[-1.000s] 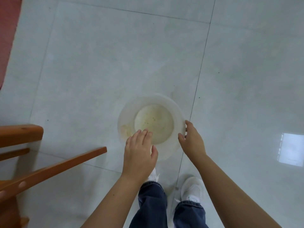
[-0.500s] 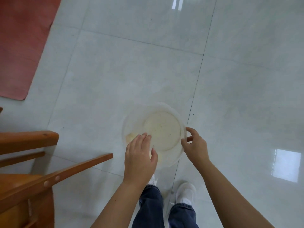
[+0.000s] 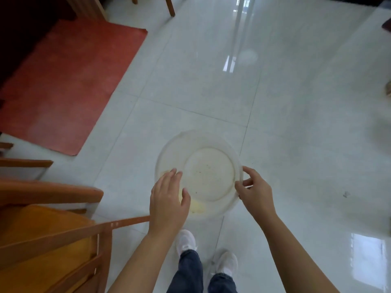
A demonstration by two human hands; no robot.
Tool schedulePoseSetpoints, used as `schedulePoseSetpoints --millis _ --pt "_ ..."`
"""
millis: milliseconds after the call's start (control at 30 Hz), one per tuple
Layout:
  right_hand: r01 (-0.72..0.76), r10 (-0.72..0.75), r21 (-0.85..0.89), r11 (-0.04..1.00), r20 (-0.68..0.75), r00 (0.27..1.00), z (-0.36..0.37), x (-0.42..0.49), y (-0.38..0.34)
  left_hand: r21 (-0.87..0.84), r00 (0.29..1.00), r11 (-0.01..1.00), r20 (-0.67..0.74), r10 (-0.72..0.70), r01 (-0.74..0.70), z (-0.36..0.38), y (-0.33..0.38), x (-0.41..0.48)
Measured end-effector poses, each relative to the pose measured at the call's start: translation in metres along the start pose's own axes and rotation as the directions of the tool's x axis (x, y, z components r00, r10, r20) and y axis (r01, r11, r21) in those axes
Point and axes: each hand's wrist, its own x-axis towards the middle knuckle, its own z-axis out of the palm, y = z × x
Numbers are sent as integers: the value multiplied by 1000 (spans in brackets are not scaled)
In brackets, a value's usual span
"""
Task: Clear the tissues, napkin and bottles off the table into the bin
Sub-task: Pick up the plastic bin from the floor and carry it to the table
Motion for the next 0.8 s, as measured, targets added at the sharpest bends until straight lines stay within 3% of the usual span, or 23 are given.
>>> schedulePoseSetpoints --millis 400,567,800 --pt "108 -105 63 992 -38 994 -118 -79 -133 -266 978 959 -152 -146 102 -155 59 -16" --pt "196 -193 58 979 -52 980 -163 -98 -189 -452 966 878 -117 -231 155 -200 83 -13" --pt "291 -287 37 956 -88 954 -196 -119 -257 -696 961 710 -112 -251 105 -263 101 6"
